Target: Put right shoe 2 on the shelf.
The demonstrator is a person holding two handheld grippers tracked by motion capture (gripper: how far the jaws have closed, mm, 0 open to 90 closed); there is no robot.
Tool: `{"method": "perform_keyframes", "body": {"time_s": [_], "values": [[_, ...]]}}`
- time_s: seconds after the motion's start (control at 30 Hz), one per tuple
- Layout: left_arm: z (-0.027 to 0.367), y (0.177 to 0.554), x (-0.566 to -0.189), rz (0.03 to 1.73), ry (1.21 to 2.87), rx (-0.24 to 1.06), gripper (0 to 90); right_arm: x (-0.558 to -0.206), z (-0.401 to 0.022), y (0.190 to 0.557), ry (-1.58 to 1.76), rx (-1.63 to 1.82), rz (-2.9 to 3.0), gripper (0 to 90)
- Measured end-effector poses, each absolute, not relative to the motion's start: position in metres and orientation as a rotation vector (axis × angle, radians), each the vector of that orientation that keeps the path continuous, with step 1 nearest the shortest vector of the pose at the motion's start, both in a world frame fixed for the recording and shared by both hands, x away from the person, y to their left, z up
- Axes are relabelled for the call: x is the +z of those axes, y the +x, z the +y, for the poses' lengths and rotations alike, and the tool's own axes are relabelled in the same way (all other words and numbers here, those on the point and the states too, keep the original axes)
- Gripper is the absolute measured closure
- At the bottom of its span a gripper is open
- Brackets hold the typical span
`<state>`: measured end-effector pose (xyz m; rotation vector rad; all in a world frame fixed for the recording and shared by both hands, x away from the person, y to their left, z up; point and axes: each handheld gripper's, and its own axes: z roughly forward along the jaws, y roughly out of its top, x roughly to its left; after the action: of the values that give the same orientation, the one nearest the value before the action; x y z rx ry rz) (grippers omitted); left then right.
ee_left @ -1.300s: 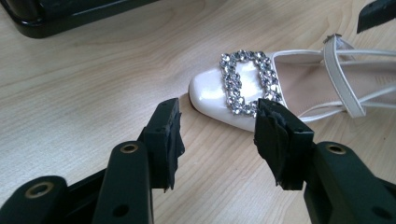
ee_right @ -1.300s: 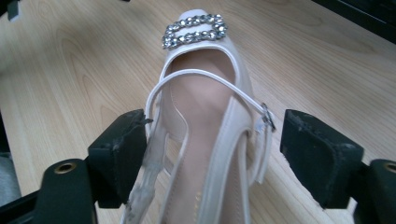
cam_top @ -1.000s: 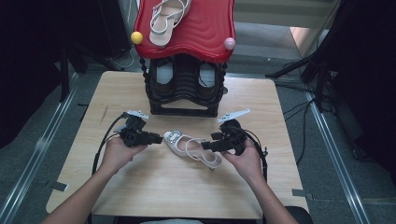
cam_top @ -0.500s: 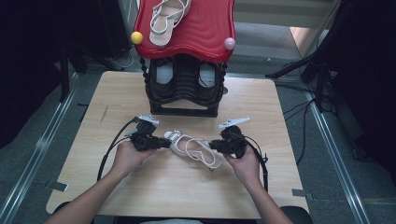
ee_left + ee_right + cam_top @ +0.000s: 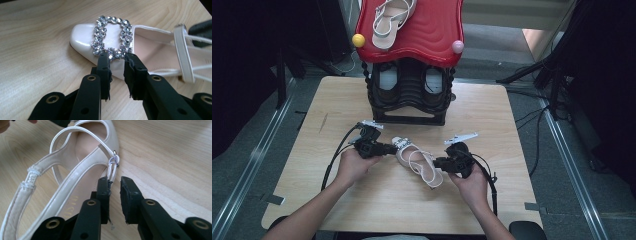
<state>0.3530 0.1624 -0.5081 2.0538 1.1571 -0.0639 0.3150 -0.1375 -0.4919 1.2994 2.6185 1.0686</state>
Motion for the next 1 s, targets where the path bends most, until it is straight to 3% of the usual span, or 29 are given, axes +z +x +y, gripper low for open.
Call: {"method": "perform_keyframes", "body": {"time_s": [0.57,0.73,1.0], "values": [[0.159,0.357,-0.503,1.132,2.062,-0.056,70.2,-0.484,-0.139,0.313,1.367,1.093,2.546,68.0],[0.165,0.353,-0.494,1.131,2.052,-0.022,63.6,-0.47,-0.137,0.315,1.387,1.154,2.533,60.1],[0.181,0.353,-0.488,1.167,2.024,0.023,55.3,-0.461,-0.118,0.316,1.38,1.179,2.549,36.5]]}}
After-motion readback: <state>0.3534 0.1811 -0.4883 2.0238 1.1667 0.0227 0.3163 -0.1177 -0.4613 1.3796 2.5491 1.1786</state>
